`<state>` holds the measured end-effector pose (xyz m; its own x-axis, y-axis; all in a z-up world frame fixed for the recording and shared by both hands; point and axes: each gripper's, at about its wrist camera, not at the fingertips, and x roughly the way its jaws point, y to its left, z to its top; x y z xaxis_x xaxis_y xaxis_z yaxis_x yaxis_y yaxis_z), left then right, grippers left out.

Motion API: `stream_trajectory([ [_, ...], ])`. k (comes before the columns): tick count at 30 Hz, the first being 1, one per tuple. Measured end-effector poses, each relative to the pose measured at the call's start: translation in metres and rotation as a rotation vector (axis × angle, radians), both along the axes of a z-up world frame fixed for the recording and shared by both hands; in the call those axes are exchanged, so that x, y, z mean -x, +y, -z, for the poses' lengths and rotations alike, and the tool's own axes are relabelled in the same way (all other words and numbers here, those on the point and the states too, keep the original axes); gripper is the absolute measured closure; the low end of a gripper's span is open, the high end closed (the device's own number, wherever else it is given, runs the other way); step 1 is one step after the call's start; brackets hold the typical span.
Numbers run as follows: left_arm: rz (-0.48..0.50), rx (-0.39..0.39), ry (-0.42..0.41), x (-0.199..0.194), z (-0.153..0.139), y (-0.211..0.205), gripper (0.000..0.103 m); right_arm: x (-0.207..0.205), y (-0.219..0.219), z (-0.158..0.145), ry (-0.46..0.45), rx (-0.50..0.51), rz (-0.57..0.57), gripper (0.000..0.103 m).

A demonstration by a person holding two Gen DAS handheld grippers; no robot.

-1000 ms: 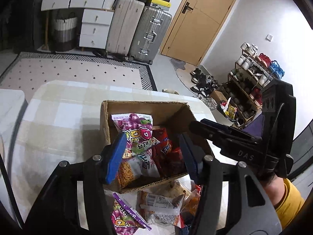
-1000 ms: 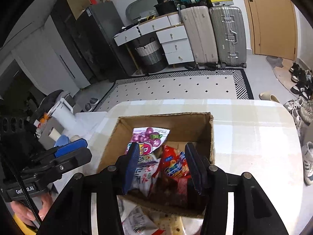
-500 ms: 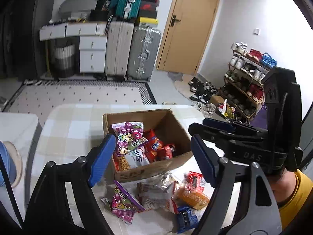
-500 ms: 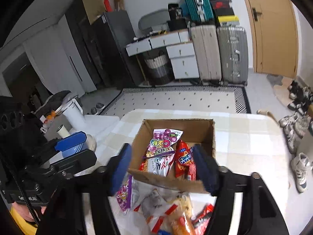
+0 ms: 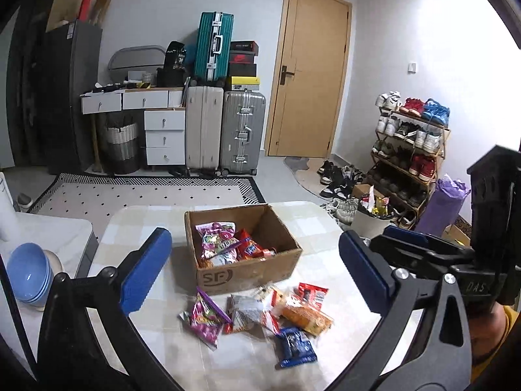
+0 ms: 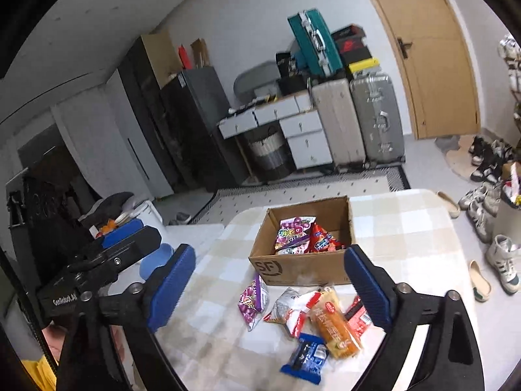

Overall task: Organize snacks
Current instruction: 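Withdraw both open tools from the box back over the table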

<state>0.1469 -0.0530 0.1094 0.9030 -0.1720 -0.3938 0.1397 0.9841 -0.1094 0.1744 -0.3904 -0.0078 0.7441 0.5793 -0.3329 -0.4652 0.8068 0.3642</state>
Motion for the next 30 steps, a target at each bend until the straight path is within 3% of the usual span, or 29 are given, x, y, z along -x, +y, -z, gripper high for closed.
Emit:
stream_trajectory([
  [7, -0.044, 0.044, -0.042, 0.079, 0.006, 0.008, 0.000, 0.053, 0.001, 0.016, -0.059, 0.018, 0.064, 0.001],
  [10, -0.065, 0.043, -0.062, 0.110, 0.017, 0.012, 0.000, 0.082, 0.004, 0.025, -0.106, 0.070, 0.103, 0.001],
  [14, -0.089, 0.071, -0.058, 0.145, 0.040, 0.021, 0.000, 0.115, 0.003, 0.042, -0.132, 0.054, 0.131, 0.001],
  [25, -0.131, -0.024, -0.004, 0.185, 0.127, 0.009, 0.000, 0.146, 0.012, 0.098, -0.065, 0.112, 0.131, 0.001],
  [30, -0.117, -0.024, 0.037, 0.169, 0.142, 0.009, 0.000, 0.143, 0.020, 0.112, -0.037, 0.140, 0.137, 0.001],
])
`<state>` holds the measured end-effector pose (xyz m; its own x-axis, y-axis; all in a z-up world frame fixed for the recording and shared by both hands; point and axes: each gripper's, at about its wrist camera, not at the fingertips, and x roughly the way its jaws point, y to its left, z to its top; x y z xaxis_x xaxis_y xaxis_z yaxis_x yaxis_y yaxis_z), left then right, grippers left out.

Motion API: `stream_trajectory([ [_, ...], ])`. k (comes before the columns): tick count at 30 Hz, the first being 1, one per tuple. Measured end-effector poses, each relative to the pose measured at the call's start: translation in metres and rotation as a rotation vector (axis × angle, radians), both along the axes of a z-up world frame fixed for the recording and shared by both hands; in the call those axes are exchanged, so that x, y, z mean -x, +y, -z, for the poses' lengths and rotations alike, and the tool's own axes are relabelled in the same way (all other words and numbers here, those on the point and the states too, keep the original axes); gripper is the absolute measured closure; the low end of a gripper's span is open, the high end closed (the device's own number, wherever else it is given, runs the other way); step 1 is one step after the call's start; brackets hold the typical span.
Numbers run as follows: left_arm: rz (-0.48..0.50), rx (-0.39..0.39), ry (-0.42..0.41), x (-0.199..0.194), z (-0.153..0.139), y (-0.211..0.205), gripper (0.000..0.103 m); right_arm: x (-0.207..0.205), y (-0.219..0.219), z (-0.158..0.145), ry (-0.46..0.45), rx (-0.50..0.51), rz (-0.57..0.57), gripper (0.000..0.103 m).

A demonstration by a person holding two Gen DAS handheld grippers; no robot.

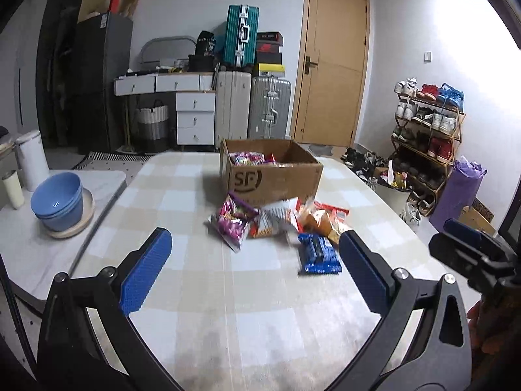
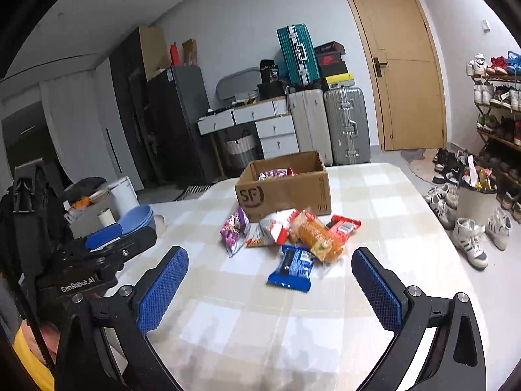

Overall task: Organize snacks
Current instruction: 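Withdraw both open tools from the box back over the table, then lower the right tool onto the blue biscuit pack and close it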

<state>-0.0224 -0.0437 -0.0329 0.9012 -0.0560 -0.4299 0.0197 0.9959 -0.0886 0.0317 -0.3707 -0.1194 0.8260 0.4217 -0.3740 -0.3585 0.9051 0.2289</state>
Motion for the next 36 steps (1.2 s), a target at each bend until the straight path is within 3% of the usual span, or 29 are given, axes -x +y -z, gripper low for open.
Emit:
stream_trajectory([
  [19, -0.033, 0.048, 0.086, -0.044, 0.030, 0.029, 0.000, -0.033, 0.014, 0.034, 0.113, -0.031, -0.010, 0.001],
  [24, -0.037, 0.055, 0.122, -0.062, 0.049, 0.031, 0.000, -0.064, 0.028, 0.068, 0.250, -0.011, -0.064, 0.001],
  [32, -0.045, 0.079, 0.222, -0.105, 0.091, 0.040, 0.000, -0.119, 0.040, 0.099, 0.371, 0.010, -0.048, 0.001],
  [35, -0.054, 0.096, 0.256, -0.124, 0.103, 0.046, 0.000, -0.144, 0.047, 0.109, 0.420, 0.088, -0.012, 0.003],
  [36, -0.056, 0.105, 0.264, -0.128, 0.106, 0.048, 0.000, -0.152, 0.049, 0.114, 0.439, 0.081, -0.021, 0.009],
])
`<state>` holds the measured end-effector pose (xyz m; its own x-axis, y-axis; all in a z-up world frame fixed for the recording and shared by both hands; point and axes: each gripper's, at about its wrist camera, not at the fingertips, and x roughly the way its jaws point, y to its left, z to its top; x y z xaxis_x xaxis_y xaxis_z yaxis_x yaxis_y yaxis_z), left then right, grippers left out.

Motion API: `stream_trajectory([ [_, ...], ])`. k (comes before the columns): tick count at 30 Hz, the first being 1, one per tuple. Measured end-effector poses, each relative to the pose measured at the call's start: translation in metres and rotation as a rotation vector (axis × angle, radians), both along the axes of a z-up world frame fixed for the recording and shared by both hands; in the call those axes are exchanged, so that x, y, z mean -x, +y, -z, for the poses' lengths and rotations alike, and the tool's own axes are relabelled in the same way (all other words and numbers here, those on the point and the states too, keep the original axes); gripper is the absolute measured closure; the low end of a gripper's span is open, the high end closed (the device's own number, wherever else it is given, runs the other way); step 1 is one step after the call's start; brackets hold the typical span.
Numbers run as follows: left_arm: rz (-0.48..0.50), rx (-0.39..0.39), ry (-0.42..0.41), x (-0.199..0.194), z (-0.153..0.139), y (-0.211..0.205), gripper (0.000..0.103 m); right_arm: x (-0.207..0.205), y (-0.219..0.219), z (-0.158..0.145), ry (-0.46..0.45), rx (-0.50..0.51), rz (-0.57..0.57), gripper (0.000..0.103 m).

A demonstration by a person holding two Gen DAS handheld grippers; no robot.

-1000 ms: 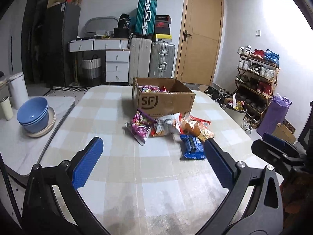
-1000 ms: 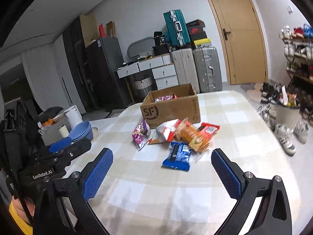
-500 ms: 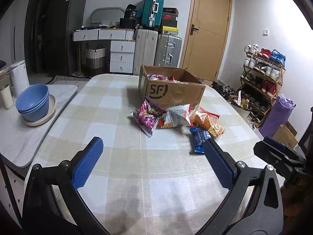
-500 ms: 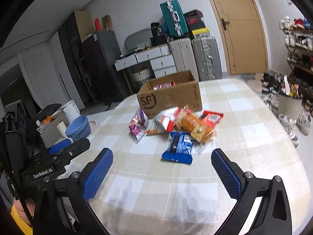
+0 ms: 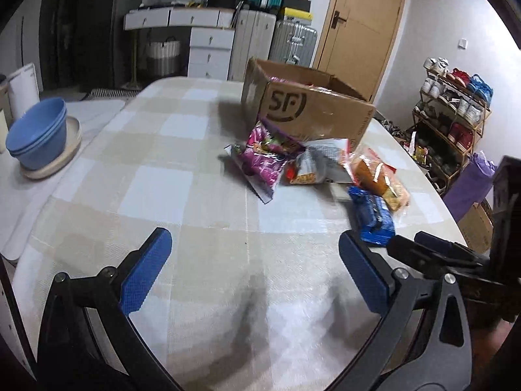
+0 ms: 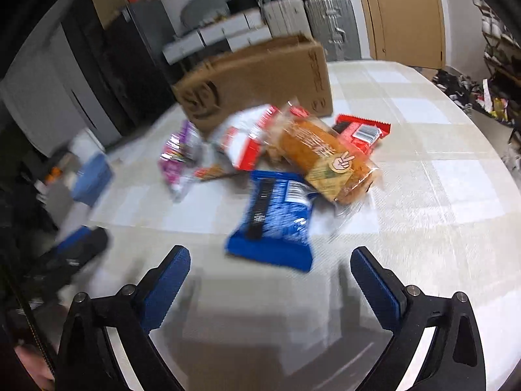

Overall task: Organize snacks
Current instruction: 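Lower the right tool onto the blue biscuit pack and close it, then close the left tool on the purple candy bag while the right tool holds the blue pack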

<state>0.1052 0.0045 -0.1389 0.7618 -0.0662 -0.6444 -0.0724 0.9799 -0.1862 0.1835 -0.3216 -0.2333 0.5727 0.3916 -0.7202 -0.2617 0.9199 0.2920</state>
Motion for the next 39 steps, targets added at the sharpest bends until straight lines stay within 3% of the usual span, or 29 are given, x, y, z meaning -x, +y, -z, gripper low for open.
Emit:
stream_trajectory([
  [8, -0.028, 0.015, 0.062, -0.038, 0.017, 0.010, 0.001, -0.030, 0.009, -0.001, -0.001, 0.051, -0.001, 0.014],
  [13, -0.032, 0.015, 0.094, -0.054, 0.025, 0.012, 0.001, -0.031, 0.026, 0.001, -0.051, 0.231, -0.040, 0.035],
  [15, -0.031, 0.010, 0.101, -0.059, 0.027, 0.013, 0.001, -0.029, 0.029, 0.000, -0.062, 0.230, -0.060, 0.047],
  [17, -0.028, 0.002, 0.100, -0.062, 0.027, 0.013, 0.001, -0.029, 0.030, 0.000, -0.068, 0.239, -0.065, 0.052],
  [23, -0.018, -0.007, 0.110, -0.070, 0.028, 0.012, 0.001, -0.025, 0.015, -0.002, -0.061, 0.170, -0.083, 0.058],
  [39, 0.007, -0.058, 0.107, -0.087, 0.025, 0.007, 0.000, -0.008, -0.026, -0.009, -0.070, -0.206, -0.165, 0.058],
])
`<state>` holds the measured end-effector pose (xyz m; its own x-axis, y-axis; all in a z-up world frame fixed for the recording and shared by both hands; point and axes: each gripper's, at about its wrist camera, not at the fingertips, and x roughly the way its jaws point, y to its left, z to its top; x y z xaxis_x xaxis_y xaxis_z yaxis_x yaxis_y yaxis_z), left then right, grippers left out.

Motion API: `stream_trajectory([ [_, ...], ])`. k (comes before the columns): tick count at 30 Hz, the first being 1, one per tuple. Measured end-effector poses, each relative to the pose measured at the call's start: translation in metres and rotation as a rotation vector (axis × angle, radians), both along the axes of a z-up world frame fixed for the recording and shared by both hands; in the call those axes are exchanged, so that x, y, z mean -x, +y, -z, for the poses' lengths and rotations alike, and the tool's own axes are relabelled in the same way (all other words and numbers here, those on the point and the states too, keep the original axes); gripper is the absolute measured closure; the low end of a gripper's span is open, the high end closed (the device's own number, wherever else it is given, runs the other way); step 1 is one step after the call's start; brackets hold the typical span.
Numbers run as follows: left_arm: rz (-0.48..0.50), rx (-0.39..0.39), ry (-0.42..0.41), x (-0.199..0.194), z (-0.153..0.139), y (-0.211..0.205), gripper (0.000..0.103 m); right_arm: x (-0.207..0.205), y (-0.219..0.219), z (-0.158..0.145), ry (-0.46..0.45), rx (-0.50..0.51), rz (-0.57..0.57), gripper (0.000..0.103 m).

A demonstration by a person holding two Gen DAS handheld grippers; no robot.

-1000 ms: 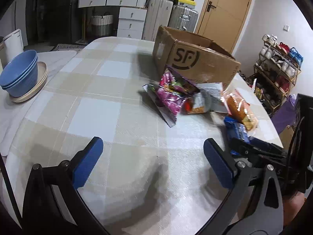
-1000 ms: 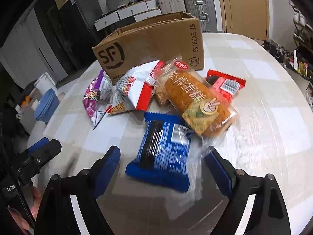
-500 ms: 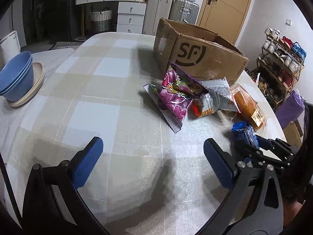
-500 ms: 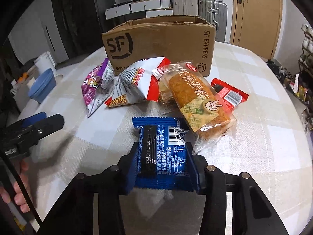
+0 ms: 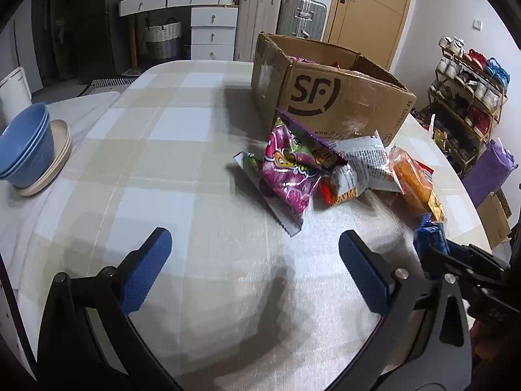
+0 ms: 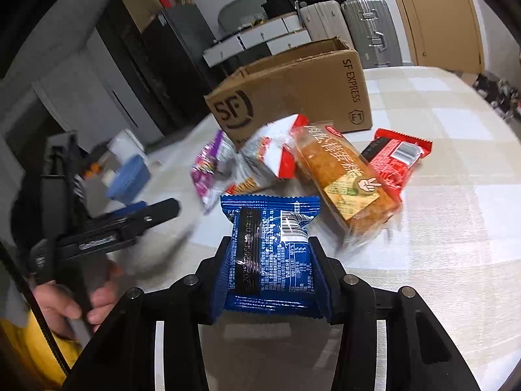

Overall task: Organize snacks
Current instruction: 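Close the left tool on the purple candy bag while the right tool holds the blue pack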

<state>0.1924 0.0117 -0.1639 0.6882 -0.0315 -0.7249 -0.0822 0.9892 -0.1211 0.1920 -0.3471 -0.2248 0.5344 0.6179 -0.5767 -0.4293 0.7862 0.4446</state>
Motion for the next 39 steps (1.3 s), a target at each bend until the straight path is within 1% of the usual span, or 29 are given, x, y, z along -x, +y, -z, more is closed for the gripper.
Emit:
stream_trajectory([
  [2, 0.005, 0.019, 0.007, -0.007, -0.001, 0.003, 0.001, 0.000, -0.002, 0.001, 0.005, -0.027, -0.008, 0.058],
  [3, 0.000, 0.044, 0.019, -0.013, -0.002, 0.006, 0.001, 0.001, -0.003, 0.001, 0.005, -0.039, -0.014, 0.058],
  [7, -0.002, 0.193, 0.083, -0.040, -0.001, 0.018, 0.001, -0.001, -0.007, 0.001, 0.017, -0.076, -0.025, 0.058],
  [9, -0.012, 0.246, 0.093, -0.052, -0.002, 0.023, 0.001, -0.001, -0.008, 0.002, 0.019, -0.089, -0.026, 0.058],
  [13, -0.054, 0.249, 0.093, -0.069, -0.004, 0.027, 0.001, -0.003, -0.010, 0.002, 0.028, -0.113, -0.036, 0.058],
  [15, -0.055, 0.247, 0.090, -0.079, -0.005, 0.027, 0.001, -0.005, -0.011, 0.003, 0.036, -0.124, -0.036, 0.058],
  [18, -0.035, 0.193, 0.132, -0.092, 0.004, 0.021, 0.001, -0.010, -0.013, 0.007, 0.049, -0.142, -0.035, 0.058],
  [19, -0.030, 0.193, 0.146, -0.096, 0.009, 0.020, 0.001, -0.011, -0.014, 0.007, 0.052, -0.151, -0.039, 0.058],
  [21, -0.028, 0.238, 0.158, -0.100, 0.017, 0.022, 0.003, -0.013, -0.014, 0.008, 0.055, -0.153, -0.036, 0.058],
  [22, -0.034, 0.248, 0.147, -0.099, 0.016, 0.024, 0.004, -0.013, -0.015, 0.008, 0.057, -0.155, -0.039, 0.058],
  [25, -0.013, 0.273, 0.137, -0.102, 0.014, 0.023, 0.019, -0.013, -0.015, 0.008, 0.056, -0.163, -0.043, 0.058],
  [26, 0.004, 0.285, 0.133, -0.100, 0.014, 0.021, 0.034, -0.013, -0.016, 0.009, 0.058, -0.167, -0.044, 0.058],
  [27, 0.036, 0.303, 0.131, -0.101, 0.013, 0.018, 0.047, -0.012, -0.017, 0.008, 0.057, -0.167, -0.042, 0.058],
  [29, 0.058, 0.315, 0.125, -0.099, 0.010, 0.012, 0.057, -0.011, -0.018, 0.008, 0.055, -0.171, -0.040, 0.058],
  [30, 0.061, 0.308, 0.120, -0.098, 0.008, 0.010, 0.062, -0.010, -0.018, 0.008, 0.051, -0.170, -0.037, 0.058],
  [34, 0.055, 0.300, 0.101, -0.088, 0.005, 0.006, 0.068, -0.005, -0.021, 0.005, 0.029, -0.170, -0.033, 0.058],
  [35, 0.051, 0.296, 0.098, -0.086, 0.004, 0.007, 0.071, -0.003, -0.021, 0.004, 0.023, -0.167, -0.032, 0.058],
  [38, 0.035, 0.289, 0.106, -0.079, 0.002, 0.011, 0.074, 0.001, -0.018, 0.001, 0.005, -0.142, -0.029, 0.058],
  [39, 0.030, 0.280, 0.107, -0.076, 0.000, 0.011, 0.082, 0.002, -0.017, 0.000, 0.002, -0.136, -0.029, 0.058],
])
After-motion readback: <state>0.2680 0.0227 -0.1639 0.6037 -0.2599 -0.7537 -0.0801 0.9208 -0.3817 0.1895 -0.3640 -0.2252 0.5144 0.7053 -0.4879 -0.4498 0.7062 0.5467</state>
